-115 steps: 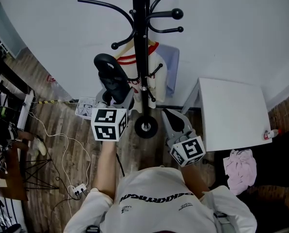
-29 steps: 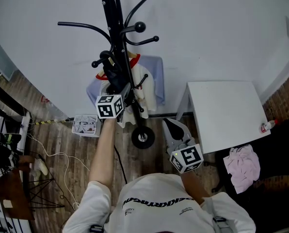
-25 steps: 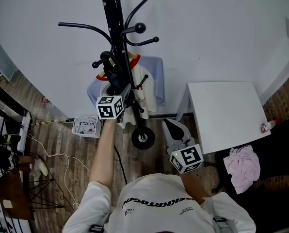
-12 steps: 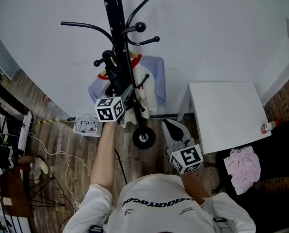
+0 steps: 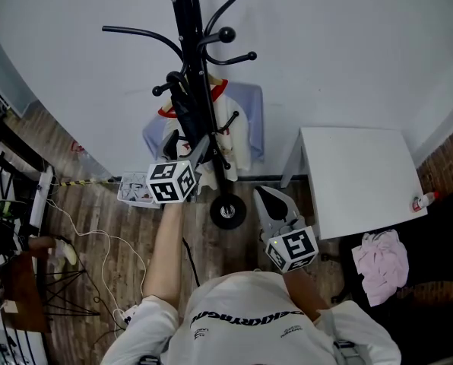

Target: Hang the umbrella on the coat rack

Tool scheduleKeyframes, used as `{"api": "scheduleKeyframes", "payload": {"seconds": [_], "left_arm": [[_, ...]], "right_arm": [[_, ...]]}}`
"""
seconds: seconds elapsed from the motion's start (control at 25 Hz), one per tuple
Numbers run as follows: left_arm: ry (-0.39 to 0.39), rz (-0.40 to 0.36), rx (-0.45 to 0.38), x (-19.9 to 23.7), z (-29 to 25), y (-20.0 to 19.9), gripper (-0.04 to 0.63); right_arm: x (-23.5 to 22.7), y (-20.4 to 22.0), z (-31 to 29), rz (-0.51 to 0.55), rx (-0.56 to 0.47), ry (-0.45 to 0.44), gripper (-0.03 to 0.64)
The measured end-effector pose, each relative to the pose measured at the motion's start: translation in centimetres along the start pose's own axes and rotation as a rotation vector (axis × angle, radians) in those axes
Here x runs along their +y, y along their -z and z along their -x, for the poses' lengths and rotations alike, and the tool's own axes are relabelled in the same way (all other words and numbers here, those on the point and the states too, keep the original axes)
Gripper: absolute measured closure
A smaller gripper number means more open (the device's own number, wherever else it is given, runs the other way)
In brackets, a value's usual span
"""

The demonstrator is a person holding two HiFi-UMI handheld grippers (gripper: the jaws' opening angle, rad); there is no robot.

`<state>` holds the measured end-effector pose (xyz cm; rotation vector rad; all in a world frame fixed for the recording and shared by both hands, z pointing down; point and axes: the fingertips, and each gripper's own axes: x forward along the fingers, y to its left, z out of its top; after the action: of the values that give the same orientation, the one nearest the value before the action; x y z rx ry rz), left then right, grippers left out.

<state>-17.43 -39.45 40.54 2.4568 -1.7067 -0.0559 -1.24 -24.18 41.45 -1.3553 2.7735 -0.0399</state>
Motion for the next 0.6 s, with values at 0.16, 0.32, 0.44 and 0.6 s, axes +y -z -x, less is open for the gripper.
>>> {"api": "scheduleKeyframes", "payload": {"seconds": [0.16, 0.32, 0.44, 0.6], "left_arm": [[-0.009, 0.003, -0.03, -1.0, 2.0, -0.1, 0.284], [-0.024, -0.005, -0.05, -2.0, 4.1, -0.1, 0.336], [-0.034, -0.008, -0.061, -2.7, 5.6, 0.1, 0.384], [-0.033, -0.006, -0.09, -3.8, 7.3, 0.2, 0.45]], "right_arm": [[0.4, 0.4, 0.0, -0.003, 0.006, -0.005, 0.62], [0.7, 0.6, 0.1, -0.01, 0.007, -0.009, 0.621], [1.0, 0.6, 0.2, -0.018, 0.004, -0.009, 0.62], [1.1, 0.8, 0.3, -0.019, 0.003, -0.003, 0.62]]}}
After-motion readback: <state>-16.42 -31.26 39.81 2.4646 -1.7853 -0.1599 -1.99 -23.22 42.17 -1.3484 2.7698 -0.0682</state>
